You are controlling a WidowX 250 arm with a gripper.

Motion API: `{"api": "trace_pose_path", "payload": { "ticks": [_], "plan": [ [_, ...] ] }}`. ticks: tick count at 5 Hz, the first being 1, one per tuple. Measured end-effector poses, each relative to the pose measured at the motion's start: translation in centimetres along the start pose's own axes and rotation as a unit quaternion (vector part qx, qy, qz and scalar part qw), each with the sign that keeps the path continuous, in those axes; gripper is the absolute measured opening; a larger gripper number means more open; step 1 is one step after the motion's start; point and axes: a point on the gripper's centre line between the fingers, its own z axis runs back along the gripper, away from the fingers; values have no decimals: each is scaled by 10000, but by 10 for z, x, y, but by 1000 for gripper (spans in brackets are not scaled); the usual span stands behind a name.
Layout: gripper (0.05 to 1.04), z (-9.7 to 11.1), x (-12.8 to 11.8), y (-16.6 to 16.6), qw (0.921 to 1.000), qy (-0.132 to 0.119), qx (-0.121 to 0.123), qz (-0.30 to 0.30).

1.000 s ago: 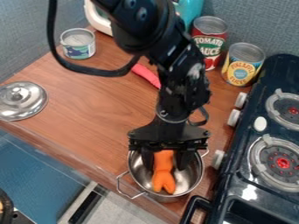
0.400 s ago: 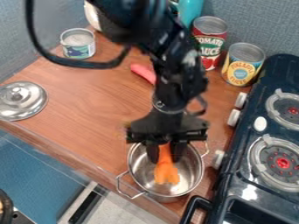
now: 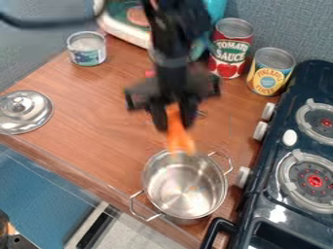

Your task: Move the orange object to the left side of the table

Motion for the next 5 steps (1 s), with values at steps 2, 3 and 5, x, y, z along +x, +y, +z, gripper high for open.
{"api": "trace_pose_path", "payload": {
  "ticks": [2,3,5],
  "plan": [
    [370,8,88,49,9892,-453,268,1365],
    [370,-10,125,82,9765,-517,568,2011],
    [370,-32,156,134,9697,-608,922,2179]
  ]
}}
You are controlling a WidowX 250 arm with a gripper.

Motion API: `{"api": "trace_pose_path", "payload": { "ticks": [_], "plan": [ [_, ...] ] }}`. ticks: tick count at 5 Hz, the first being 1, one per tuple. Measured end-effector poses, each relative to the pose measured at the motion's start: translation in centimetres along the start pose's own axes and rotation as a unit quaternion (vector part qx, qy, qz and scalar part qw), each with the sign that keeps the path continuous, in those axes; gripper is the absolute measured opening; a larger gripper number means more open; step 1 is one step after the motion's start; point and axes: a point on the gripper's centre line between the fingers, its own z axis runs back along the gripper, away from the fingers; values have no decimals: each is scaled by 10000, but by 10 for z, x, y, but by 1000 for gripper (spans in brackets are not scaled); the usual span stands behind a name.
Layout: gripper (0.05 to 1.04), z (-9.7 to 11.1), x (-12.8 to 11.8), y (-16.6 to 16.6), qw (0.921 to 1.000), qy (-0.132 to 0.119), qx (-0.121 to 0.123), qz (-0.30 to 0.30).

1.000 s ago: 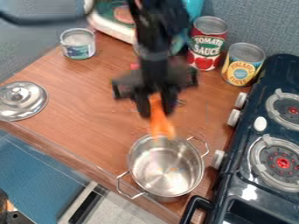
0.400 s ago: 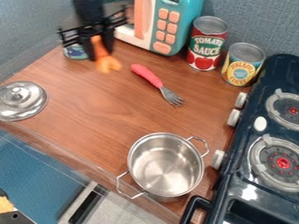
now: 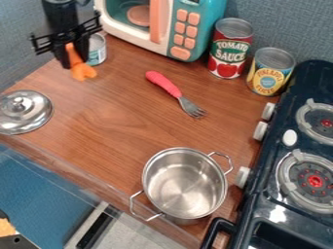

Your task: Move the orange object to the left side of the table

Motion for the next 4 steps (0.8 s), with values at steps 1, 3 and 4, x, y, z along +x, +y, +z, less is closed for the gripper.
{"api": "trace_pose_path", "payload": {
  "ticks": [1,3,4],
  "plan": [
    [370,-11,11,10,9991,120,39,-408],
    [370,-41,26,18,9952,612,207,-733],
    [443,-50,29,18,9940,710,233,-804]
  ]
}}
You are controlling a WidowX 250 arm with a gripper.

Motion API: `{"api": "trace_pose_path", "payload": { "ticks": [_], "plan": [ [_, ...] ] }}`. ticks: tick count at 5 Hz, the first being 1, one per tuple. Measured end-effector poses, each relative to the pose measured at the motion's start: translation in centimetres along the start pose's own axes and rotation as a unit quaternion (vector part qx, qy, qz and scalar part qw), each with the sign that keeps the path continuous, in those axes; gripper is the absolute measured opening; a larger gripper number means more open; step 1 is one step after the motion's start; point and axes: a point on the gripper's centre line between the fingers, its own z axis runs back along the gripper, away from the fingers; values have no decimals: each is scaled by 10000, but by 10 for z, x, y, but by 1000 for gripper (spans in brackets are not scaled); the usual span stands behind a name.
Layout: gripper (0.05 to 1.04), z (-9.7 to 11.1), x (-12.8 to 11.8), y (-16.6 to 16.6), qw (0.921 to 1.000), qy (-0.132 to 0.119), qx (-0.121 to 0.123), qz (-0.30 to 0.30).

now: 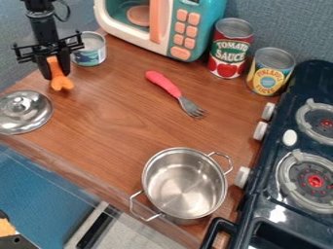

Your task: Move the orange object to the left side of the table

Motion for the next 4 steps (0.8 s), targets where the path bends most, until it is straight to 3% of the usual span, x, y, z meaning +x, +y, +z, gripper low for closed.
{"api": "trace_pose_path", "payload": {
  "ticks": [1,2,3,4],
  "plan": [
    [751,1,2,-1,9999,117,57,-67],
    [989,1,0,2,9997,153,146,-80],
    [1003,17,2,1,9998,59,96,-169],
    [1001,54,9,-5,9991,-396,-71,-151]
  ]
}}
